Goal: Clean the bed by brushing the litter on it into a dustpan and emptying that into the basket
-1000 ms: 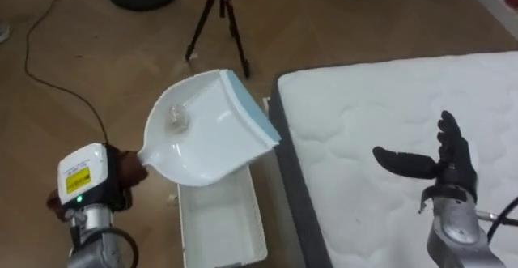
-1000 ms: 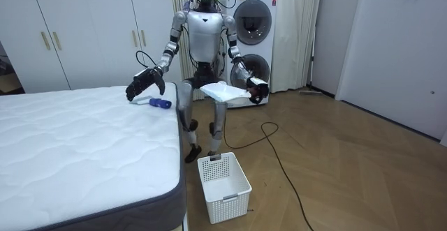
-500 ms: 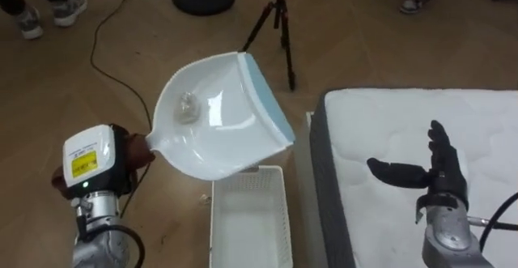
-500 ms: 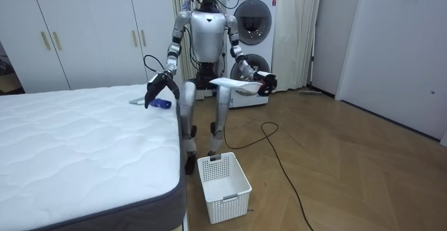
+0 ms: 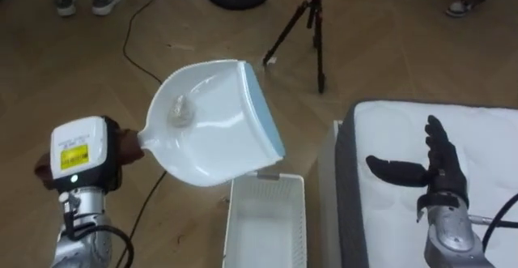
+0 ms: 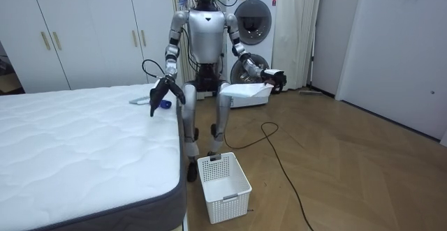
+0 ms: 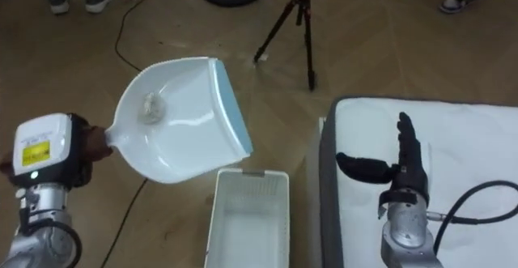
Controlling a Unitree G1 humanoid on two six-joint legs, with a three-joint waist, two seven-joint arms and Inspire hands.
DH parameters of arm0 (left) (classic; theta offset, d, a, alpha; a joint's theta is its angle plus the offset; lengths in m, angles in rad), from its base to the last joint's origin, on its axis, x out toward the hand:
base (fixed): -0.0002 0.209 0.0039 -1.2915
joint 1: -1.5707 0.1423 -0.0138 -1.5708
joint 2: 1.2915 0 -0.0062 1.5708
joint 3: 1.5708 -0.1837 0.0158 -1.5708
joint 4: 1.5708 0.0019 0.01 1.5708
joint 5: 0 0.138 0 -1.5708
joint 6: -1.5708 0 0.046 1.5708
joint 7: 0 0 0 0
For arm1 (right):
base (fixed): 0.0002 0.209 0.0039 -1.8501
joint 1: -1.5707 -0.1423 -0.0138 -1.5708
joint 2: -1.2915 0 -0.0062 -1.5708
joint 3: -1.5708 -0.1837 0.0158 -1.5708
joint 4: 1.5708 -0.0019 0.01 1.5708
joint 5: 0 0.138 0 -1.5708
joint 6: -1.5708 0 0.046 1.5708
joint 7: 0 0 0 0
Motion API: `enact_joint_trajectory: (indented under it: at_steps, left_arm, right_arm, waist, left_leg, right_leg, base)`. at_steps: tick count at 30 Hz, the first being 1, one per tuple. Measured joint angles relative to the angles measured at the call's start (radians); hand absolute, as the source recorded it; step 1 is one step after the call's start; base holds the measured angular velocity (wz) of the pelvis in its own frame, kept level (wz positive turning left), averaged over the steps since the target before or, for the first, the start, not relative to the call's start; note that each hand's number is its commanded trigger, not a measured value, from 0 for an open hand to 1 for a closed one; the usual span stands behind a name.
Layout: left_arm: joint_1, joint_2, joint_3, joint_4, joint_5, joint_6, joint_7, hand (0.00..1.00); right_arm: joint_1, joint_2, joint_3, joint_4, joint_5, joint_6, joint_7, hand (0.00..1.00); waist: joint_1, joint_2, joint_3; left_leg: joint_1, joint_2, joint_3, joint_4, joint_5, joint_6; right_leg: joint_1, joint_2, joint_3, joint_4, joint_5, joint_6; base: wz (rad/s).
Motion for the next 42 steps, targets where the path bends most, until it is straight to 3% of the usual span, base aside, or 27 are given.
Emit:
enact_joint_trajectory:
  at_steps: [5,8,11,13,18,21,23,26,30,34,39,42]
  left_arm:
    - [-0.014,0.047,0.002,0.072,0.003,0.016,0.015,1.0]
    - [-0.065,0.05,-0.01,0.165,0.001,0.016,0.039,1.0]
    - [-0.137,0.051,-0.034,0.239,-0.008,0.009,0.072,1.0]
    - [-0.179,0.056,-0.069,0.296,-0.013,-0.004,0.097,1.0]
    - [-0.238,0.082,-0.098,0.335,-0.015,-0.008,0.1,1.0]
    - [-0.258,0.093,-0.124,0.346,-0.014,-0.013,0.11,1.0]
    - [-0.269,0.1,-0.142,0.355,-0.013,-0.022,0.124,1.0]
    - [-0.306,0.109,-0.173,0.389,-0.011,-0.022,0.138,1.0]
    - [-0.324,0.141,-0.226,0.389,0.027,-0.022,0.14,1.0]
    - [-0.337,0.147,-0.292,0.386,0.068,-0.022,0.147,1.0]
    - [-0.351,0.177,-0.341,0.383,0.176,-0.018,0.133,1.0]
    - [-0.36,0.178,-0.354,0.382,0.207,0.001,0.105,1.0]
  right_arm:
    - [-0.043,-0.001,0.001,0.102,0.001,-0.053,0.005,0.0]
    - [-0.096,-0.005,0.002,0.181,0.002,-0.061,-0.013,0.0]
    - [-0.174,-0.006,0.003,0.26,0.003,-0.07,-0.015,0.0]
    - [-0.203,-0.013,0.011,0.289,0.006,-0.078,-0.015,0.0]
    - [-0.218,-0.028,0.022,0.308,-0.006,-0.08,-0.025,0.0]
    - [-0.218,-0.044,0.032,0.329,-0.007,-0.08,-0.042,0.0]
    - [-0.218,-0.045,0.04,0.35,-0.007,-0.081,-0.055,0.0]
    - [-0.219,-0.045,0.064,0.387,-0.021,-0.08,-0.055,0.0]
    - [-0.219,-0.047,0.085,0.388,-0.073,-0.089,-0.054,0.0]
    - [-0.22,-0.051,0.094,0.387,-0.121,-0.104,-0.063,0.0]
    - [-0.226,-0.051,0.11,0.387,-0.159,-0.108,-0.053,0.0]
    - [-0.23,-0.052,0.11,0.386,-0.161,-0.108,-0.036,0.0]
  waist:
    - [-0.028,0.004,0.0007]
    - [-0.037,0.018,0.0007]
    - [-0.042,0.037,0.0103]
    - [-0.047,0.056,0.0144]
    - [-0.061,0.069,0.0184]
    - [-0.07,0.074,0.0208]
    - [-0.075,0.076,0.0222]
    - [-0.088,0.09,0.0307]
    - [-0.098,0.111,0.0354]
    - [-0.104,0.12,0.0351]
    - [-0.13,0.123,0.0353]
    - [-0.149,0.123,0.0351]
  left_leg:
    - [-0.022,0.042,0.059,0.027,-0.005,-0.007]
    - [-0.058,0.041,0.064,0.021,0.019,0.034]
    - [-0.102,0.041,0.08,0.014,0.037,0.067]
    - [-0.118,0.04,0.084,-0.002,0.042,0.075]
    - [-0.177,0.038,0.104,-0.007,0.053,0.095]
    - [-0.206,0.027,0.107,-0.007,0.059,0.107]
    - [-0.224,0.025,0.119,-0.006,0.057,0.13]
    - [-0.263,0.024,0.129,0.003,0.055,0.151]
    - [-0.321,0.022,0.138,0.034,0.055,0.156]
    - [-0.335,0.02,0.145,0.036,0.056,0.158]
    - [-0.341,0.02,0.153,0.034,0.056,0.159]
    - [-0.34,0.015,0.155,0.032,0.057,0.159]
  right_leg:
    - [0.0,0.027,0.0,-0.025,-0.004,-0.007]
    - [-0.054,0.023,0.006,0.005,-0.012,-0.018]
    - [-0.12,0.01,0.014,0.037,-0.017,-0.027]
    - [-0.159,0.007,0.017,0.068,-0.024,-0.037]
    - [-0.247,-0.003,0.035,0.127,-0.034,-0.051]
    - [-0.287,-0.015,0.045,0.15,-0.039,-0.048]
    - [-0.31,-0.02,0.047,0.162,-0.044,-0.044]
    - [-0.347,-0.027,0.048,0.178,-0.044,-0.044]
    - [-0.408,-0.037,0.05,0.214,-0.041,-0.043]
    - [-0.426,-0.044,0.047,0.223,-0.042,-0.044]
    - [-0.437,-0.05,0.041,0.23,-0.042,-0.044]
    - [-0.442,-0.061,0.028,0.243,-0.046,-0.045]
  base:
    - [-0.04]
    - [-0.01]
    - [0.0]
    - [0.0]
    - [0.02]
    - [0.03]
    - [0.03]
    - [0.07]
    - [-0.01]
    - [-0.02]
    - [-0.01]
    - [0.01]
